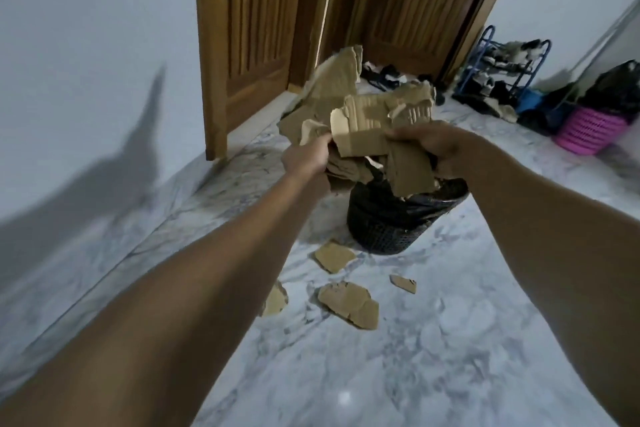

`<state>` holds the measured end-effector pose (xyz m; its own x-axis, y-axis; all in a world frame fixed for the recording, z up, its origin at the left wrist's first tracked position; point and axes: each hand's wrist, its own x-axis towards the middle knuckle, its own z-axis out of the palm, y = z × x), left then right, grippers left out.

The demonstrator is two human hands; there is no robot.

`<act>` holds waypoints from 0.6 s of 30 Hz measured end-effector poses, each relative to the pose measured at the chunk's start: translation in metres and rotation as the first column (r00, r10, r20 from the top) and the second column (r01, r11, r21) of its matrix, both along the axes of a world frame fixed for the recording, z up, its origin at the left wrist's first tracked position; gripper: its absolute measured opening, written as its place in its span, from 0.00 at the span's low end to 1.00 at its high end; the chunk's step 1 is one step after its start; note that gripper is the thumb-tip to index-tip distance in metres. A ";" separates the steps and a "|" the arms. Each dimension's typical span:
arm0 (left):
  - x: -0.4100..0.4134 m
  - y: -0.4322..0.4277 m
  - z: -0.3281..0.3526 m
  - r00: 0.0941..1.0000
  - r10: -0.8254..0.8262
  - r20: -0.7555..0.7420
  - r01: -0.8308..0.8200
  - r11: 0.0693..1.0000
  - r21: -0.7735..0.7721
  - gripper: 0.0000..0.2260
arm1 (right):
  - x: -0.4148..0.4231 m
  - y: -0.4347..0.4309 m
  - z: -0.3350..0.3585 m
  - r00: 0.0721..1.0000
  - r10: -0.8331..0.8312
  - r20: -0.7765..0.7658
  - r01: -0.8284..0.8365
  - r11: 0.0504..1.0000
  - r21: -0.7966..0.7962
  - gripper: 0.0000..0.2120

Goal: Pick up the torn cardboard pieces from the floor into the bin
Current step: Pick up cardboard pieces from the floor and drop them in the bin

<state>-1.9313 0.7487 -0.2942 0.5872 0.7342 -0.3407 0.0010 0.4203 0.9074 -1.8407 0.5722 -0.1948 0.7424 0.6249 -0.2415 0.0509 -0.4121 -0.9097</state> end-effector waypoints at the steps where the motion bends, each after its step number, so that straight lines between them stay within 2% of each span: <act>1: 0.004 -0.006 0.023 0.998 0.035 0.046 -0.035 0.999 -0.002 0.26 | 0.012 -0.001 0.014 1.000 0.004 0.014 -0.004 0.999 0.038 0.23; 2: 0.015 -0.007 0.036 0.992 0.068 0.105 -0.068 0.998 0.002 0.21 | 0.024 -0.003 0.021 1.000 -0.004 0.029 0.002 0.997 0.083 0.21; 3: 0.032 -0.011 0.048 0.988 0.054 0.147 -0.056 0.998 0.004 0.22 | 0.036 -0.010 0.025 0.999 -0.029 0.045 0.022 0.989 0.143 0.18; 5: 0.078 -0.017 0.057 0.989 -0.007 0.149 0.001 0.999 0.037 0.33 | 0.064 -0.023 0.019 0.995 -0.080 0.053 0.064 0.964 0.260 0.13; 7: 0.167 0.031 0.017 0.988 -0.036 0.147 0.027 0.997 0.066 0.38 | 0.092 -0.028 -0.002 0.989 -0.145 0.016 0.131 0.928 0.348 0.14; 10: 0.224 0.024 -0.004 0.995 0.039 -0.090 -0.027 0.992 0.121 0.39 | 0.138 -0.039 -0.047 0.940 -0.330 -0.089 0.334 0.832 0.442 0.16; 12: 0.218 -0.020 0.001 0.981 0.035 -0.191 0.007 0.976 0.216 0.36 | 0.163 -0.044 -0.080 0.895 -0.443 -0.057 0.418 0.785 0.457 0.14; 13: 0.209 -0.048 0.006 0.961 0.030 -0.275 0.047 0.961 0.271 0.33 | 0.173 -0.046 -0.098 0.889 -0.457 0.013 0.411 0.813 0.413 0.16; 15: 0.198 -0.088 0.004 0.874 0.055 -0.483 0.201 0.864 0.461 0.30 | 0.188 -0.048 -0.129 0.922 -0.331 0.199 0.292 0.935 0.204 0.23; 16: 0.198 -0.094 -0.006 0.797 0.101 -0.595 0.313 0.775 0.550 0.28 | 0.192 -0.046 -0.142 0.926 -0.236 0.296 0.229 0.972 0.060 0.23; 18: 0.197 -0.095 -0.027 0.644 0.239 -0.727 0.517 0.564 0.644 0.24 | 0.190 -0.039 -0.158 0.843 -0.146 0.518 0.229 0.968 -0.099 0.25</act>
